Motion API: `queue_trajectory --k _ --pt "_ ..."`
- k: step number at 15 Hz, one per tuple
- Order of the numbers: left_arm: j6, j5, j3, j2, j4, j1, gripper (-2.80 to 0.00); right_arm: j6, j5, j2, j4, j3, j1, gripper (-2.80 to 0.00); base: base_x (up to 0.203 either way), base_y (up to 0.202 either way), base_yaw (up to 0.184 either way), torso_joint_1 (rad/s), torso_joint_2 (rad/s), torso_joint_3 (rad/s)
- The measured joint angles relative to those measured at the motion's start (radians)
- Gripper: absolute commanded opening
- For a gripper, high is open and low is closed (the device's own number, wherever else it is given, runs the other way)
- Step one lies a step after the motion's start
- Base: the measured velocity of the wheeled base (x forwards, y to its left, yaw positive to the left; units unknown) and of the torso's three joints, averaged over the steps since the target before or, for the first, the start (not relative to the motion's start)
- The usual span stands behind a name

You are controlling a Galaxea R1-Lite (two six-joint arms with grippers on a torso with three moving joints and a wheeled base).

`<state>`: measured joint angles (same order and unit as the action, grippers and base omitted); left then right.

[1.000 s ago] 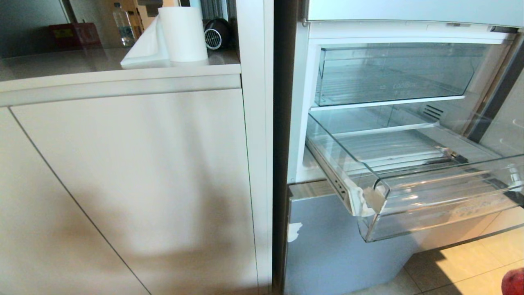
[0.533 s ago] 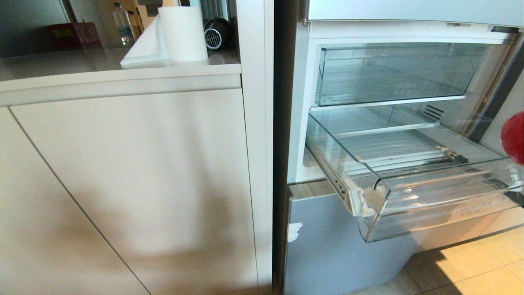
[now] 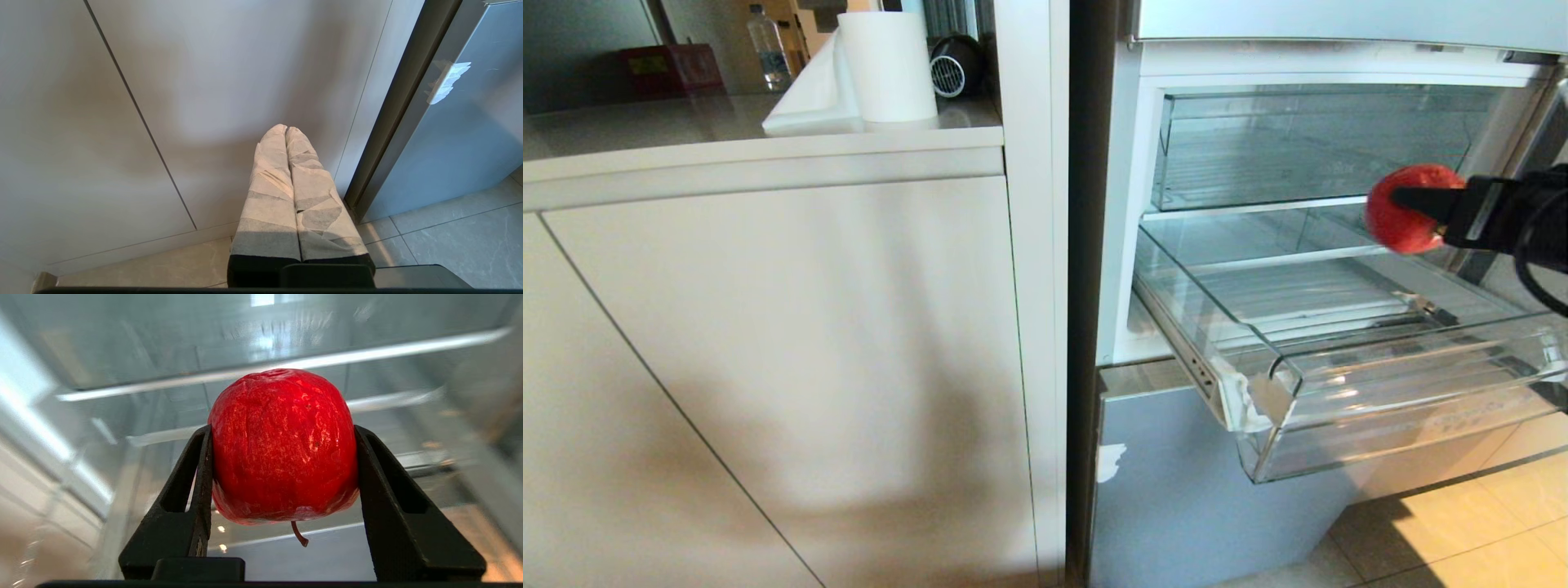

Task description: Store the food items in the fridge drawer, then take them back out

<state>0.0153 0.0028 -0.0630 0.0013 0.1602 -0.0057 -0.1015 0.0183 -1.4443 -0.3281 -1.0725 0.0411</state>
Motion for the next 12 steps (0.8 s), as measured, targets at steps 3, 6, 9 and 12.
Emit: queue_trajectory --k 3,6,9,12 --pt "0.0 0.0 0.0 0.0 0.0 0.0 -2.8 -0.015 0.001 -0.14 0.001 -0.078 -0.009 0.0 0.0 0.0 0.0 0.0 0.0 0.0" --pt "0.0 0.0 0.0 0.0 0.0 0.0 -2.8 -0.039 0.004 -0.208 0.005 -0.098 -0.022 0.0 0.0 0.0 0.0 0.0 0.0 0.0" --pt "0.0 0.0 0.0 0.0 0.0 0.0 -2.8 -0.044 0.017 -0.222 0.008 -0.099 -0.025 0.0 0.0 0.0 0.0 0.0 0.0 0.0" --pt "0.0 0.0 0.0 0.0 0.0 0.0 -2.8 -0.045 0.059 -0.14 0.032 -0.046 -0.024 -2.8 0.0 0.0 0.0 0.0 0.0 0.0"
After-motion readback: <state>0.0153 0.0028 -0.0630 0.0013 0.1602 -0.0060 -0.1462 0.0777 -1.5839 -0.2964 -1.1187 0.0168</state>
